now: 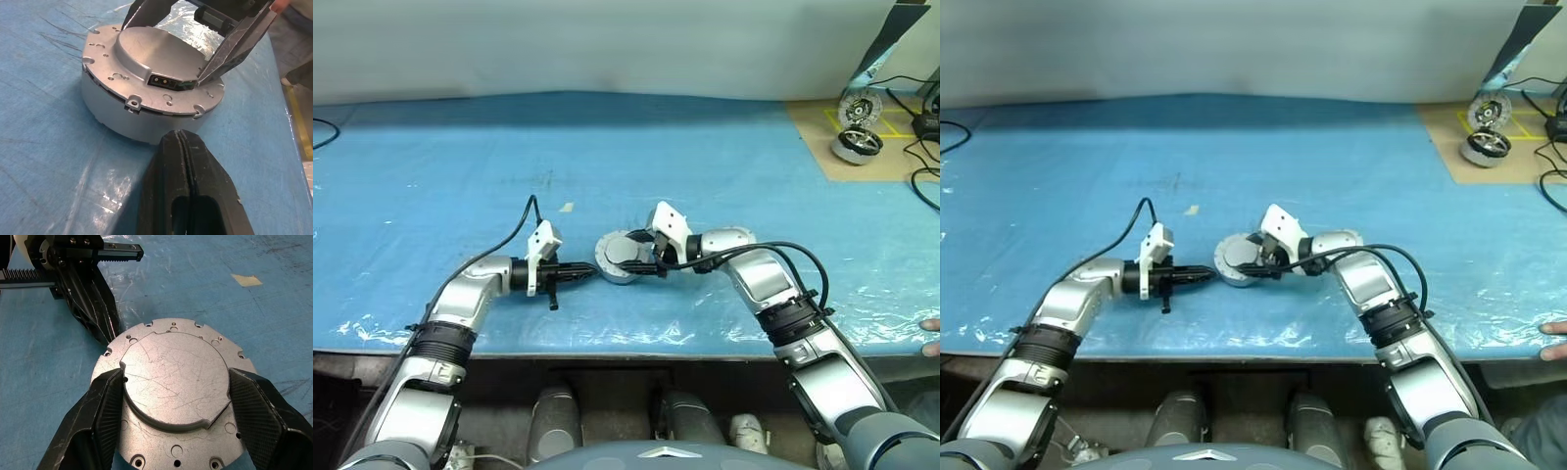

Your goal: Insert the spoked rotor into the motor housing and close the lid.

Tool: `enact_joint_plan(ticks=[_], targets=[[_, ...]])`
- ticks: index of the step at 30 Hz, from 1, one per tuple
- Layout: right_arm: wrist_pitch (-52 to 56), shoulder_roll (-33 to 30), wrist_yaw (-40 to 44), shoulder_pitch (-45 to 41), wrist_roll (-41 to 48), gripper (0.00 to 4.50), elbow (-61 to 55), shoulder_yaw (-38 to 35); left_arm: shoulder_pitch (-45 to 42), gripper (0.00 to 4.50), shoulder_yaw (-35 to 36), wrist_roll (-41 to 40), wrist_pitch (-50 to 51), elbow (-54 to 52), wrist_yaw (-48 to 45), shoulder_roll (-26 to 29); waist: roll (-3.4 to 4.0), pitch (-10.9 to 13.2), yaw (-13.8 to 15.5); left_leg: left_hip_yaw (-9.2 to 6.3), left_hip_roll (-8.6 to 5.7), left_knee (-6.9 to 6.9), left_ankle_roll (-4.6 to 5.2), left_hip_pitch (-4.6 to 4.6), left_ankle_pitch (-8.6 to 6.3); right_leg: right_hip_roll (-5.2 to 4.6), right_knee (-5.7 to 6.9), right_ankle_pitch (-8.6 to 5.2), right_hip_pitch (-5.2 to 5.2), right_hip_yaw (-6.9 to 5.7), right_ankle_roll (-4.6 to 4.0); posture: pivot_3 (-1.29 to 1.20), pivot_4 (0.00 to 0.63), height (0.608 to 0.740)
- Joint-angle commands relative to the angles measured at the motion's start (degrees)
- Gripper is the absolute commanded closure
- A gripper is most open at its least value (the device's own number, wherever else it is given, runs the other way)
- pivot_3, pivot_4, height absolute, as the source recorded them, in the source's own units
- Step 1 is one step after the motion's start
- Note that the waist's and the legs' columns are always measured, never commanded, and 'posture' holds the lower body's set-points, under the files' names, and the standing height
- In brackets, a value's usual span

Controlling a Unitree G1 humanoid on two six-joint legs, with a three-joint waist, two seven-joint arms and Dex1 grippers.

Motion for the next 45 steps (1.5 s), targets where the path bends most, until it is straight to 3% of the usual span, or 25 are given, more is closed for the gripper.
enact_joint_plan(ticks=[1,8,15,19,23,28,32,42,45], targets=[[2.0,-1.0,-0.1,2.8,-1.7,1.53,4.7,1.1,-1.3,4.5,1.5,-1.8,1.2,-1.4,-1.2,1.1,0.0,0.0,0.0,0.0,0.0,0.0,0.0,0.03,0.0,-0.01,-0.01,0.0,0.04,0.0,0.0,0.0,0.15,0.74],[5.4,-2.6,0.9,6.7,-1.4,1.53,5.5,1.4,-1.5,4.5,4.3,-5.4,4.5,-4.6,1.7,-1.0,0.02,0.0,0.3,0.0,-0.03,-0.03,0.01,0.3,-0.01,-0.14,-0.15,-0.02,0.36,-0.01,-0.01,0.0,0.15,0.74],[3.2,-2.4,-0.5,10.6,-3.0,1.53,3.0,3.5,-0.6,4.5,1.8,-4.5,4.0,-7.6,4.0,-4.1,0.15,-0.5,1.2,0.02,-0.06,-0.63,0.01,0.99,-0.02,-0.17,-0.93,-0.05,1.24,-0.12,0.02,0.0,0.15,0.74],[1.8,-0.4,-2.8,9.2,-1.2,1.53,4.1,0.1,-1.1,4.5,-1.2,0.1,0.4,-4.3,5.3,-4.6,0.17,-0.5,1.1,0.02,-0.01,-0.73,0.01,1.01,-0.02,-0.12,-0.94,-0.07,1.19,-0.13,0.04,0.0,0.15,0.74],[-4.1,-1.6,-3.4,10.1,-4.3,1.53,3.9,1.5,-2.2,4.5,-1.5,1.6,-2.5,-0.9,6.3,-5.1,0.18,-0.5,0.8,0.02,-0.03,-0.72,0.02,1.02,-0.02,-0.14,-0.93,-0.07,1.18,-0.12,0.06,0.0,0.15,0.74],[-4.3,-2.2,-3.2,10.2,-4.4,1.53,3.7,1.8,-3.0,4.5,-0.9,1.6,-4.3,1.3,6.4,-5.5,0.18,-0.5,0.8,0.02,-0.07,-0.72,0.03,1.01,-0.03,-0.18,-0.94,-0.08,1.18,-0.1,0.07,0.0,0.15,0.74],[1.6,-0.5,-2.6,9.1,0.8,1.53,2.2,-1.3,-2.7,4.5,-1.2,1.8,-5.3,2.1,5.7,-5.3,0.19,-0.5,0.7,0.02,-0.06,-0.77,0.03,0.98,-0.03,-0.17,-0.95,-0.08,1.13,-0.1,0.07,0.0,0.15,0.74],[1.1,-0.1,-3.6,7.7,-0.3,1.53,1.2,-0.5,-1.6,4.5,-3.6,3.6,-7.8,2.4,3.9,-5.4,0.19,-0.5,0.7,0.04,-0.06,-0.89,0.03,0.92,-0.03,-0.17,-1.03,-0.1,1.03,-0.1,0.09,0.0,0.15,0.74],[0.8,0.3,-3.6,7.4,0.4,0.48,0.9,-0.9,-1.7,4.5,-3.6,3.7,-8.0,2.5,3.7,-5.4,0.2,-0.5,0.6,0.04,-0.06,-0.9,0.03,0.93,-0.03,-0.17,-1.04,-0.1,1.02,-0.1,0.1,0.0,0.15,0.74]])
